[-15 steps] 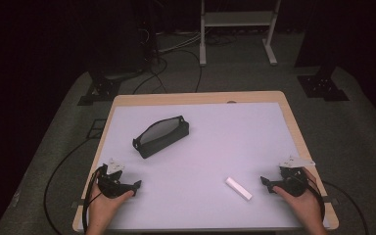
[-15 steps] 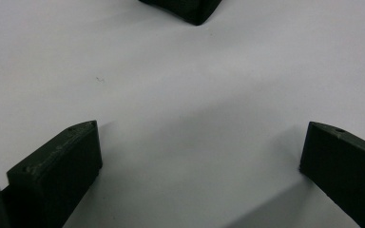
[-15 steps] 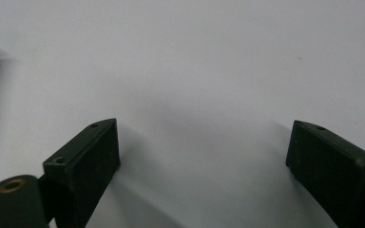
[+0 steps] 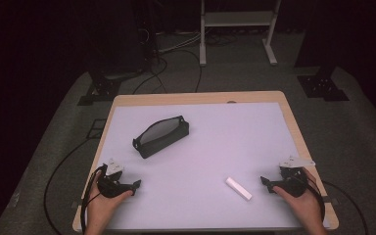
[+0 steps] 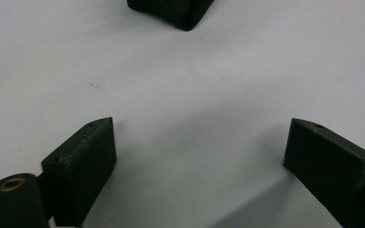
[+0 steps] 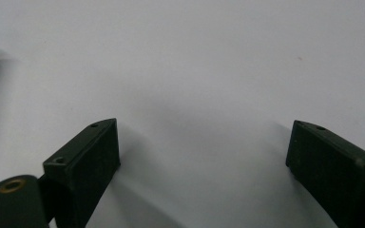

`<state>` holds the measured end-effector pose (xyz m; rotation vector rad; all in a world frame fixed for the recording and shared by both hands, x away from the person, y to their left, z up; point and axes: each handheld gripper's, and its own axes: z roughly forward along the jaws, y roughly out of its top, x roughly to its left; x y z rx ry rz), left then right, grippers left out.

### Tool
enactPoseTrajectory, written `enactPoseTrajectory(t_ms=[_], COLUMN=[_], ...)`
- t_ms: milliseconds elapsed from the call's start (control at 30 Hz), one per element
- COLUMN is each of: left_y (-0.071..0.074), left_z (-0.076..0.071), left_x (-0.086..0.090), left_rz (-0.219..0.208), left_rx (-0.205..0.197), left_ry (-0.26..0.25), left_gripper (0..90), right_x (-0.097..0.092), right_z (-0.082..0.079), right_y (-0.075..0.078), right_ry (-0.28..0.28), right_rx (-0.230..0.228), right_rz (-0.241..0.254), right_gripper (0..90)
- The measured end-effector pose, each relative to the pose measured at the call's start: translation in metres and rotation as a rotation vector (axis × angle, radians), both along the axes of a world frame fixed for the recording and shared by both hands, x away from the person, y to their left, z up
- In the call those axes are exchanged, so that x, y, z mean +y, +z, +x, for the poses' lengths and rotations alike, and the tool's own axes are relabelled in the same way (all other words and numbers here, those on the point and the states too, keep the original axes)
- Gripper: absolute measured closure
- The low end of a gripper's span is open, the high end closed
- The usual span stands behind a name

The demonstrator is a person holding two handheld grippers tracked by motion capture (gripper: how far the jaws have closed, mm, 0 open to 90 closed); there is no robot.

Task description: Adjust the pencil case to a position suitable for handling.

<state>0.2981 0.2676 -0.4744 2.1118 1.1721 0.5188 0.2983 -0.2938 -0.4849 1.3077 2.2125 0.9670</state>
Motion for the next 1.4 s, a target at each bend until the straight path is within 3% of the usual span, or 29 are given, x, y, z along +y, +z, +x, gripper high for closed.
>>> enactPoseTrajectory(t_ms=[367, 1000, 1400], left_y=[0.009, 0.032, 0.048], left_z=[0.002, 0.004, 0.017], left_x=[0.005, 0.009, 0.000], left_rz=[-0.043, -0.088, -0.087], left_rx=[0.000, -0.028, -0.052], left_ry=[-0.026, -0.053, -0.077], left_gripper=[19.8, 24.2, 25.9], right_x=[0.000, 0.000, 0.000], right_z=[0.000, 0.000, 0.000], right_y=[0.000, 0.000, 0.000], right_ry=[0.000, 0.000, 0.000], right_rx=[0.000, 0.000, 0.000], right_rz=[0.000, 0.000, 0.000], right_gripper=[9.6, 9.6, 9.6])
